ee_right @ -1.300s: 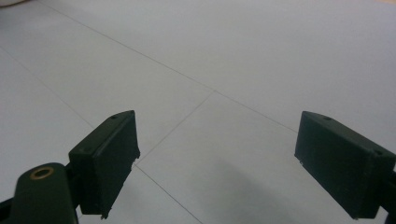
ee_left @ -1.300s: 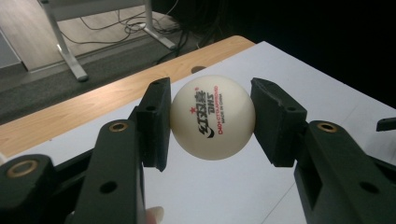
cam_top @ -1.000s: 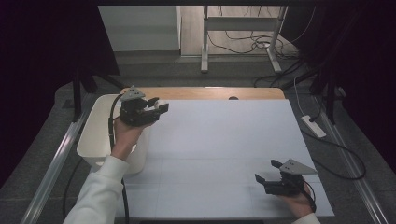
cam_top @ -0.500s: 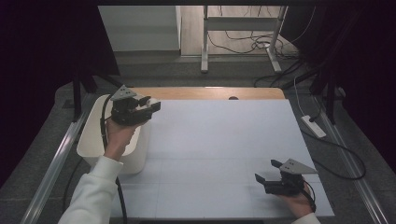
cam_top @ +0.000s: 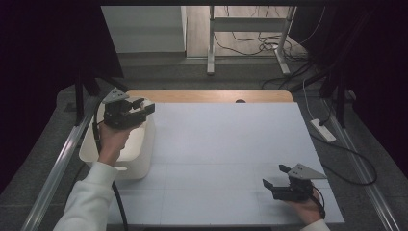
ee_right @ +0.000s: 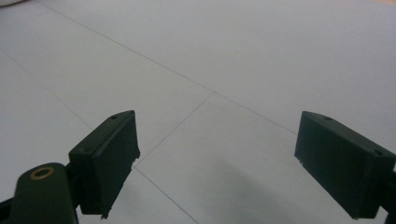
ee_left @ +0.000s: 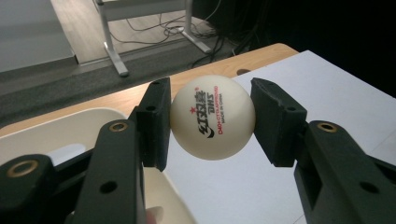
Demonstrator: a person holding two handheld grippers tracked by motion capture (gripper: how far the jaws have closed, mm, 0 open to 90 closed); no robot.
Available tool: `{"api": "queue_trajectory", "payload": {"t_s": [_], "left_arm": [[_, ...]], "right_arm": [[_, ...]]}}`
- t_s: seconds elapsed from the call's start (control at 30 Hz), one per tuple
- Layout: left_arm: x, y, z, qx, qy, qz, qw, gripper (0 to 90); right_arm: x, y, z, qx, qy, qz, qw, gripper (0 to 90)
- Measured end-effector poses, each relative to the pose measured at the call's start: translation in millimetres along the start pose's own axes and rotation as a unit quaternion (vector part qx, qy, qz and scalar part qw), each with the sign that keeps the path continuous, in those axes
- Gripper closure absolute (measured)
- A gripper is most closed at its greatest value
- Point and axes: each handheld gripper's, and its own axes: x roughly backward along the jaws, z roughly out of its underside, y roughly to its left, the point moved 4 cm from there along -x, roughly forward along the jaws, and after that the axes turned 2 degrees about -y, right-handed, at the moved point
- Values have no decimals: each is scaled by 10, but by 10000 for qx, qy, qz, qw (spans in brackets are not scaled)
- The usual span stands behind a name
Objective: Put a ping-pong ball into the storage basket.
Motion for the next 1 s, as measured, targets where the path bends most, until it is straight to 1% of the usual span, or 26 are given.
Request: {"api": "queue_trajectory", "payload": {"t_s": [0.17,0.43,0.8,1.0], "left_arm": [[51,76,30,16,27,-108,9999,511],[122,223,74,133,35,-311,9994,510],[139,318,100,200,92,-462,9987,510],[118,325,108,202,128,-472,9986,510]], "right_arm": [[-1,-3,0,7,0,5,10000,133],[-5,-3,0,4,4,6,10000,133],[-8,-3,-4,9,-1,5,10000,133],[-12,-2,-3,7,0,-6,10000,132]]}}
